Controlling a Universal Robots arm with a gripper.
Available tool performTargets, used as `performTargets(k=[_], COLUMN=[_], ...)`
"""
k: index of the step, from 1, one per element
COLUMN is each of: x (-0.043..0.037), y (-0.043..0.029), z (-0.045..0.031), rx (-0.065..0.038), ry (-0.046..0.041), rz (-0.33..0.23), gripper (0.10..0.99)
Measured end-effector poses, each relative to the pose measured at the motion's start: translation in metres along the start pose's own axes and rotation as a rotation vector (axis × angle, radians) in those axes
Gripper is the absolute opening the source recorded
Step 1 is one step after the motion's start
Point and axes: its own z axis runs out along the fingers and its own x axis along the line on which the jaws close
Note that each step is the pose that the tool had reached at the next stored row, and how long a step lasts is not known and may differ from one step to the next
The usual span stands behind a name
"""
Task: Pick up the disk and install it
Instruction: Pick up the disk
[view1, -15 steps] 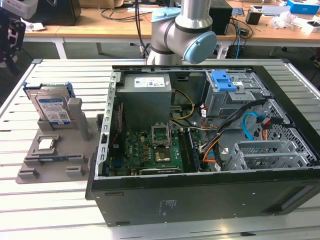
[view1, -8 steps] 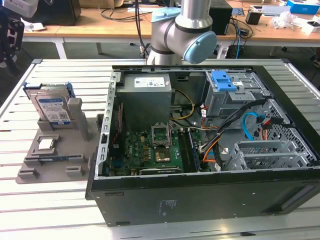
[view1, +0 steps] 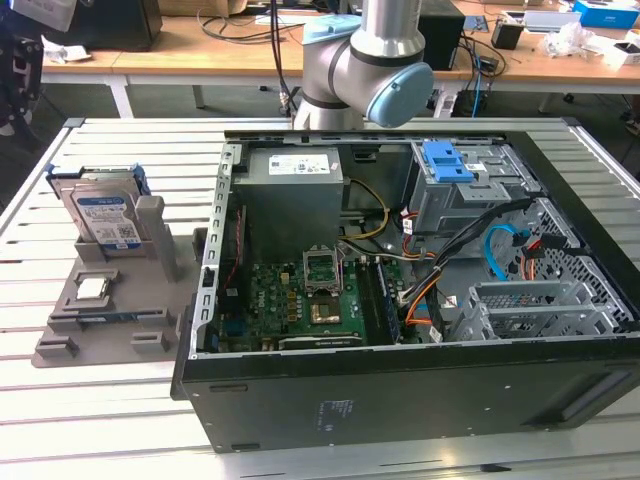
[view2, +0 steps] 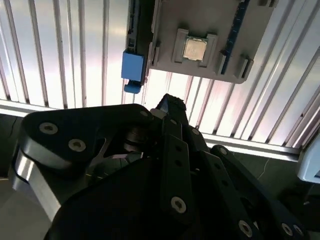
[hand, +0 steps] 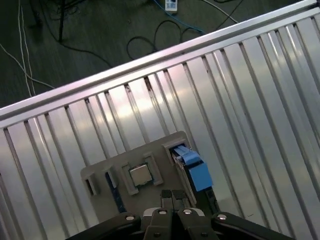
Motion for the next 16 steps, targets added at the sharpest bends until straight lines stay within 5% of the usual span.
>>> performTargets(k=[16], x=[0.0000], y=[0.0000], z=[0.0000], rx=[-0.008], ry=[0.0143], rz=[-0.320], gripper=[0.106])
